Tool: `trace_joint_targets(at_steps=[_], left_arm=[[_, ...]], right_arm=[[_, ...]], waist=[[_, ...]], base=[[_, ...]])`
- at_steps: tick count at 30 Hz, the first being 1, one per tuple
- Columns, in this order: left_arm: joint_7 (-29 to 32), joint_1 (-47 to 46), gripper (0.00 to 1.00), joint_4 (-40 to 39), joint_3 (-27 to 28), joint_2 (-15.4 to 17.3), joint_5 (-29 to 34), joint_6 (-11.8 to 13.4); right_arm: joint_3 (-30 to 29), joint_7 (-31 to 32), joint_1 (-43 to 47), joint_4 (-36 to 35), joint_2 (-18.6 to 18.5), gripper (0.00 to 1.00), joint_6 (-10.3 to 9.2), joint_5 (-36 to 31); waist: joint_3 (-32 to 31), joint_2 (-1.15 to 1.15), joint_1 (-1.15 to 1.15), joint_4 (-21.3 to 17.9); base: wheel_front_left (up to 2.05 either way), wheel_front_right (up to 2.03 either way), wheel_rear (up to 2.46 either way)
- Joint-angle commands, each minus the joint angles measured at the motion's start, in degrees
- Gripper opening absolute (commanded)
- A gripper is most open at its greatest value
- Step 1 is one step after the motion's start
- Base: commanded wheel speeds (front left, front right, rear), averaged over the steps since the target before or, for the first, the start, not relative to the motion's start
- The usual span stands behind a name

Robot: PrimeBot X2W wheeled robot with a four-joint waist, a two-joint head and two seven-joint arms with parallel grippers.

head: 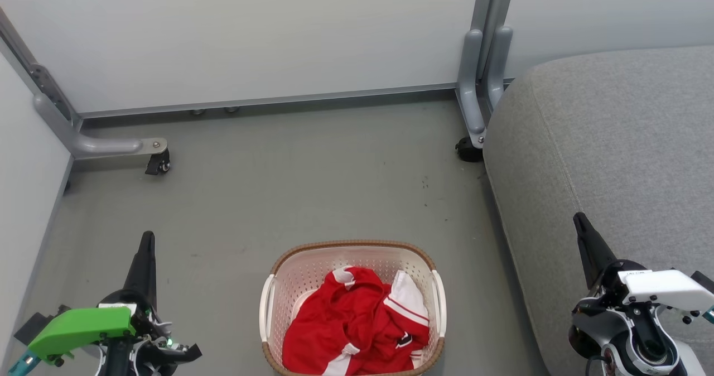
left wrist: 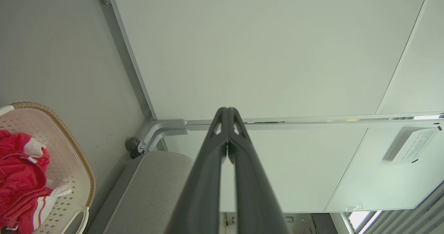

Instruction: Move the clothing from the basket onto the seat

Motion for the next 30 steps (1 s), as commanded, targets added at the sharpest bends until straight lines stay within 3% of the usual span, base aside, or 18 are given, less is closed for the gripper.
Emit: trace_joint_targets(at_steps=[1, 2, 11, 16, 30], left_arm=[[0.13, -0.73, 0.0, 0.01, 0.04, 0.09, 0.32, -0.22], [-0.02, 0.07, 1.0, 0.14, -0.03, -0.03, 0.01, 0.01], [-1.46, 1.51, 1.0, 1.29, -1.62, -0.29, 0.66, 0.06], [-3.05, 1.64, 1.0, 0.52, -3.16, 0.24, 2.74, 0.05], [-6.58, 2.58, 1.0, -3.64, -3.36, -0.02, 23.28, 0.01]], right_arm=[[0.0, 0.11, -0.47, 0.1, -0.12, 0.0, 0.02, -0.29], [0.01, -0.02, 0.07, 0.14, 0.03, 1.0, 0.0, 0.01], [1.98, -1.58, 1.49, 1.14, 0.49, 1.0, -0.02, -0.43], [2.99, -3.04, 1.58, 1.09, 0.42, 1.0, -0.02, -3.86], [3.78, -6.57, 2.86, -2.03, 0.32, 1.0, -0.01, -24.77]], waist=[[0.0, 0.0, 0.0, 0.0], [0.0, 0.0, 0.0, 0.0], [0.01, 0.0, 0.0, -0.02], [-0.04, 0.0, 0.0, -0.04], [-0.24, 0.0, 0.0, 0.16]], base=[[0.0, 0.0, 0.0], [0.0, 0.0, 0.0], [0.0, 0.0, 0.0], [0.0, 0.0, 0.0], [0.0, 0.0, 0.0]])
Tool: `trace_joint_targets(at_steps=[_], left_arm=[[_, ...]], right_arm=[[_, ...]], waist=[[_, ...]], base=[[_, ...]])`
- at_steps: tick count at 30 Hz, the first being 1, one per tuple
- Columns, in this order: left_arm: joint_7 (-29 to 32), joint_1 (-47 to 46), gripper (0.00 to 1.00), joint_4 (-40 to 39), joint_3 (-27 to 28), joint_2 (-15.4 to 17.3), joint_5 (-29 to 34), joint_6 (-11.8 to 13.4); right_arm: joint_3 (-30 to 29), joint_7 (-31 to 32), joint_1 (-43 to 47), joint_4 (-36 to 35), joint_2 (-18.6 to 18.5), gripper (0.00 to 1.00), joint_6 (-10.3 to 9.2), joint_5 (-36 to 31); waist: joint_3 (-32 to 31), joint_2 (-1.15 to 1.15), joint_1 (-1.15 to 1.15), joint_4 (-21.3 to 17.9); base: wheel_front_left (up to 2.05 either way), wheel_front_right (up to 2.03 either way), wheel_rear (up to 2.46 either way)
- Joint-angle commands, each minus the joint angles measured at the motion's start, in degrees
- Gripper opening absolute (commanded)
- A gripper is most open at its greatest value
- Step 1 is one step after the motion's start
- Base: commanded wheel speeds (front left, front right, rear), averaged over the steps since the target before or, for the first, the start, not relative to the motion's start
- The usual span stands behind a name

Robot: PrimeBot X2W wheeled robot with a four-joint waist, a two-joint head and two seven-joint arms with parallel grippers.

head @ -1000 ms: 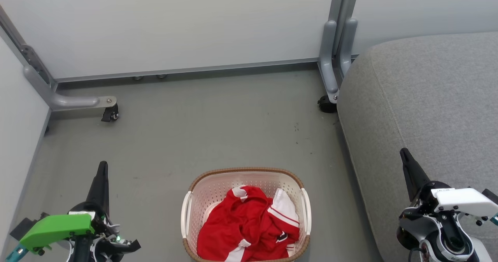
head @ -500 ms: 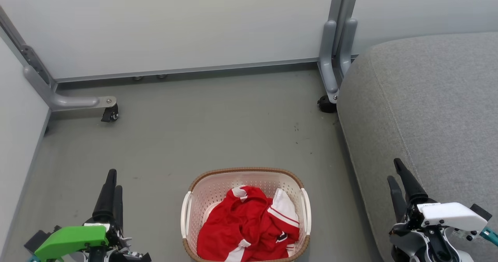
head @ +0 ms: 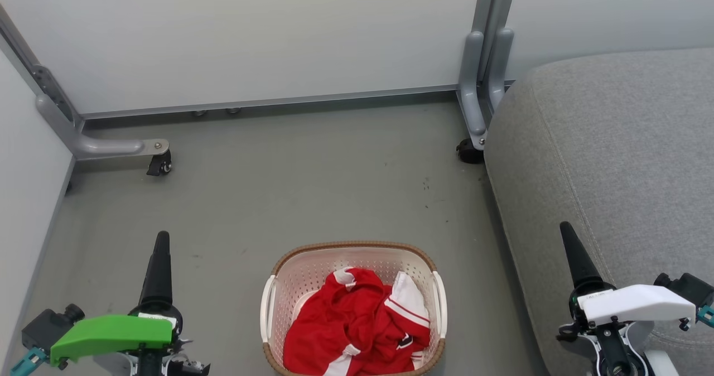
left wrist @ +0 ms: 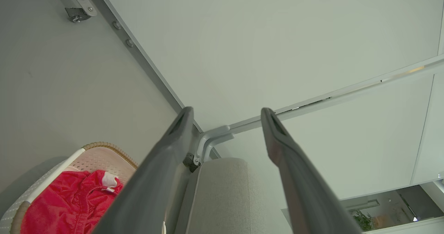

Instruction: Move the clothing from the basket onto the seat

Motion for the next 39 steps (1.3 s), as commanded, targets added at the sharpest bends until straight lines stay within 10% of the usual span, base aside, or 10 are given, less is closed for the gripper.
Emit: trace_joint_targets(at_steps=[1, 39], left_arm=[[-0.66, -0.32, 1.0, -1.68, -0.12, 0.23, 3.39, -0.09], [-7.92, 2.66, 1.0, -7.18, -6.78, 1.45, 38.26, -0.1]], right_arm=[[0.35, -0.73, -0.15, -1.67, -0.28, 1.0, 0.01, -3.17], [6.49, -8.05, 2.7, -5.9, -0.52, 1.0, 0.03, -37.66]], waist=[[-0.03, 0.0, 0.0, 0.03], [-0.55, 0.0, 0.0, 0.71]], base=[[0.0, 0.0, 0.0], [0.0, 0.0, 0.0]])
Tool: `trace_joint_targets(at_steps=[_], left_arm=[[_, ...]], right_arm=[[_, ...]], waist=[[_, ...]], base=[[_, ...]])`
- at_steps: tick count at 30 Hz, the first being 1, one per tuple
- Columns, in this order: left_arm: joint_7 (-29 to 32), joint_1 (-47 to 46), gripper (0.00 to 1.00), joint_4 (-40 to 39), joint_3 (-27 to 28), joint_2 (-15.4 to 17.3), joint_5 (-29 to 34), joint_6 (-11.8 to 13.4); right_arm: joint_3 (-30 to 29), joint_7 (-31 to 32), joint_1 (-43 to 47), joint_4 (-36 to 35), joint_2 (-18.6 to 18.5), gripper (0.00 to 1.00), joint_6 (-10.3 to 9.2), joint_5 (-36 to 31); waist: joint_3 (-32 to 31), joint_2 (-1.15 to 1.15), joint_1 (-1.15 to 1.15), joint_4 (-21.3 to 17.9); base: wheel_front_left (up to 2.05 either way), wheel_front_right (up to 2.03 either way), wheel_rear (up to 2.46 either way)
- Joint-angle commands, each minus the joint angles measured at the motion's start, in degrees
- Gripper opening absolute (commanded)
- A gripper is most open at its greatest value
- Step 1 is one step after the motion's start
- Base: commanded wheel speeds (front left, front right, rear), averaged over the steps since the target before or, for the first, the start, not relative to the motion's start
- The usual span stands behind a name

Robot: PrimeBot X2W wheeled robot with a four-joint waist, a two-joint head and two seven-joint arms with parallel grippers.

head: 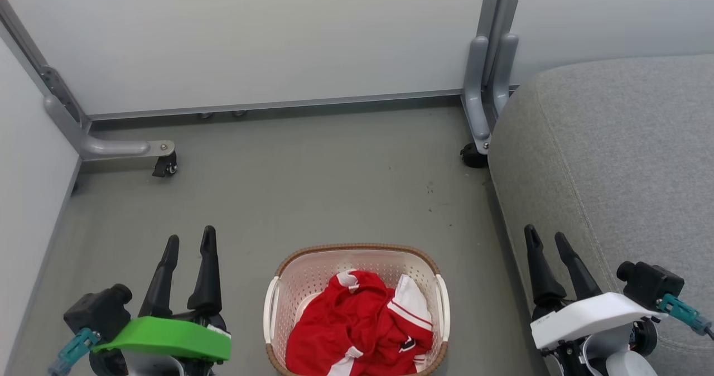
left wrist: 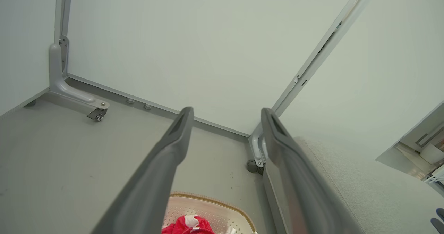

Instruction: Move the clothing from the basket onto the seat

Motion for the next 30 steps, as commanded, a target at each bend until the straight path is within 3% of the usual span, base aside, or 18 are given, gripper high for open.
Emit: trace_joint_targets(at_steps=[1, 30], left_arm=[[-0.54, 0.25, 1.0, -0.95, -0.09, 0.65, 1.99, -0.09], [-4.58, 1.68, 1.0, -1.58, -2.4, 0.71, 19.07, -0.03]], right_arm=[[0.3, -0.64, 0.07, -0.92, -0.29, 1.0, 0.02, -1.83], [2.25, -4.72, 1.29, -2.07, -0.44, 1.0, 0.02, -18.51]], waist=[[-0.03, 0.0, 0.0, 0.03], [-0.81, 0.0, 0.0, 0.32]], base=[[0.0, 0.0, 0.0], [0.0, 0.0, 0.0]])
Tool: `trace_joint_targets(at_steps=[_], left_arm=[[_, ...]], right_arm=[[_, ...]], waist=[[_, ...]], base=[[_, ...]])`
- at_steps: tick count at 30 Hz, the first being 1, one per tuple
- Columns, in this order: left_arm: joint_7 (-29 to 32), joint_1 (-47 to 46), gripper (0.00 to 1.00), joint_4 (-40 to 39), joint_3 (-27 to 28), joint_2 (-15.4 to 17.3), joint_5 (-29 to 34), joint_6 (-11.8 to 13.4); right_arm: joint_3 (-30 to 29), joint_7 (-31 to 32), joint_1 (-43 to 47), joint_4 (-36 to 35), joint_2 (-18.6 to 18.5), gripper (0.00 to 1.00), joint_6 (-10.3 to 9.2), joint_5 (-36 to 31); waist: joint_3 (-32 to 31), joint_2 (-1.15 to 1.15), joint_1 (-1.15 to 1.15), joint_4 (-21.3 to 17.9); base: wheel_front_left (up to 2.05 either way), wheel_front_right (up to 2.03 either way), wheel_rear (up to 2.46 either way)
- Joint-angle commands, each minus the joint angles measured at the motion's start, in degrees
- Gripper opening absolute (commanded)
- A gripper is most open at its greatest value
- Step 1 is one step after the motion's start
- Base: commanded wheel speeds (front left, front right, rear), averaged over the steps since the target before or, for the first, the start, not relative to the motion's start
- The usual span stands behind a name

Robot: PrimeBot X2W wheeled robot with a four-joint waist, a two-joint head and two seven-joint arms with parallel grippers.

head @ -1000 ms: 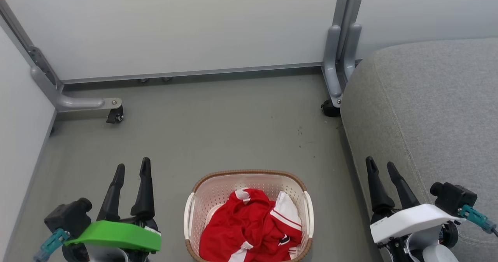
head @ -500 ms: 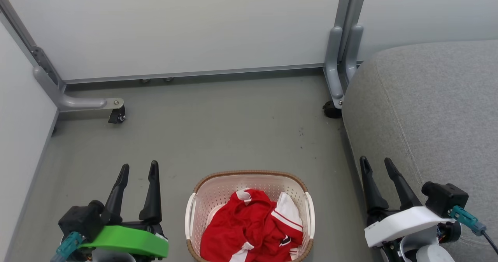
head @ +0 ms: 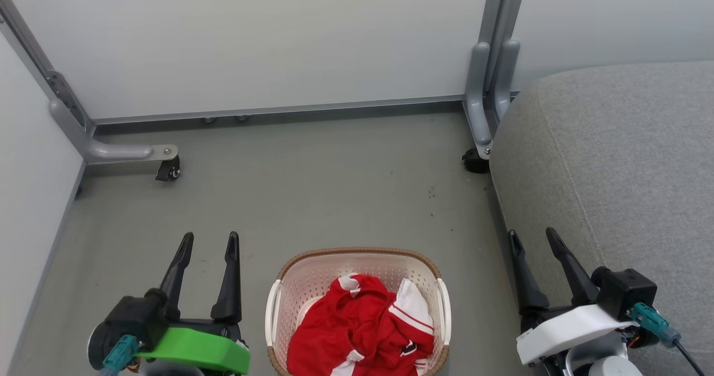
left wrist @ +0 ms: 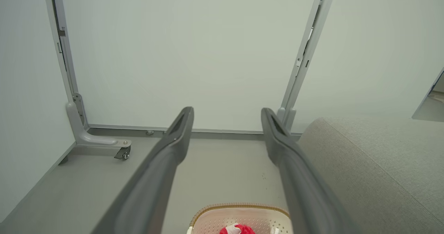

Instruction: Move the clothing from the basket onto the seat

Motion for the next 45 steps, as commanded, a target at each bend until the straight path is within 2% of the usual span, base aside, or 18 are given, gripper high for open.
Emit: trace_joint_targets(at_steps=[1, 33, 45], left_arm=[[-0.66, 0.49, 1.0, -0.37, -0.28, 0.64, 1.79, -0.04], [-4.11, 1.82, 1.0, -0.8, -2.8, 1.16, 16.06, -0.2], [-3.92, 1.8, 1.0, -0.66, -2.82, 0.95, 15.72, -0.19]], right_arm=[[0.13, -0.67, 0.24, -0.61, -0.32, 1.0, 0.01, -1.57], [1.45, -4.11, 1.51, -0.75, -0.42, 1.0, 0.02, -14.29], [1.19, -4.06, 1.5, -0.69, -0.41, 1.0, 0.01, -14.35]], waist=[[-0.05, 0.0, 0.0, -0.01], [-1.21, 0.0, 0.0, -0.46], [-0.79, 0.0, 0.0, -0.61]], base=[[0.0, 0.0, 0.0], [0.0, 0.0, 0.0], [0.0, 0.0, 0.0]])
